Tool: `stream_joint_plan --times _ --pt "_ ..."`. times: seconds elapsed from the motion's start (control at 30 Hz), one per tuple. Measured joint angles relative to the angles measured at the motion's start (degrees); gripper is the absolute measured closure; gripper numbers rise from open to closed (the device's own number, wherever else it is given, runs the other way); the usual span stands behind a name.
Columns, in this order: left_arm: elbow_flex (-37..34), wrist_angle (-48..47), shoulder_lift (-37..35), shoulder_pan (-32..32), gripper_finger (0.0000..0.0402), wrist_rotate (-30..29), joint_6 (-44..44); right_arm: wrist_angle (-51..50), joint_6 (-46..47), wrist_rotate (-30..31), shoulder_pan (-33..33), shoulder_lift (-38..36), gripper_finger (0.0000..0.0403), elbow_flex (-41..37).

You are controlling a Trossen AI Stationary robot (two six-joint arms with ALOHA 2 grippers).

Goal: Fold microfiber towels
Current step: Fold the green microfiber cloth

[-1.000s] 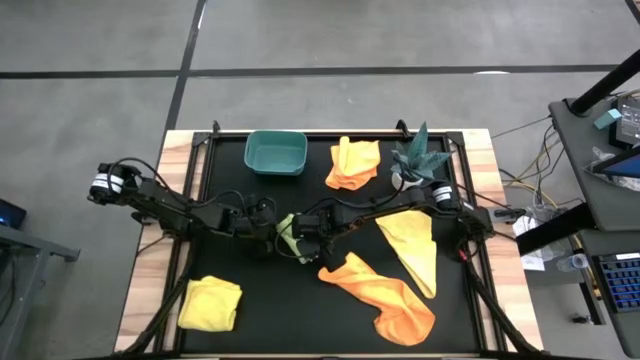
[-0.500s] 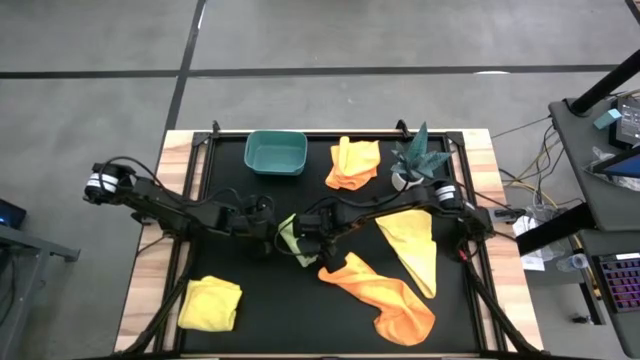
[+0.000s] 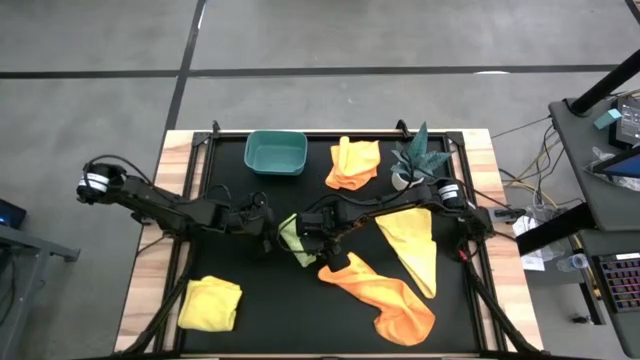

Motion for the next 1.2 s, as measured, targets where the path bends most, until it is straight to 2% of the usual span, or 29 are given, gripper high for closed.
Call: stream_joint_plan --times 0.5,0.83,0.97,1.2 --pt "-0.1 3.0 1.4 0.0 0.0229 -0.2 0.1 4.5 3.1 0.0 0.0 -0.4 0.0291 -0.8" --pt "-0.7 13.4 5.0 0.0 0.0229 -1.5 4.1 23.0 7.5 -0.6 0.0 -0.4 0.0291 -9.8" --pt "-0.7 17.0 7.4 0.0 0.0229 -3.4 4.9 26.8 9.0 -4.1 -0.1 -0.5 0.0291 -11.9" --pt "-0.7 17.8 12.8 0.0 0.0229 -4.6 5.5 25.7 8.5 -4.4 -0.3 -3.2 0.0291 -12.7"
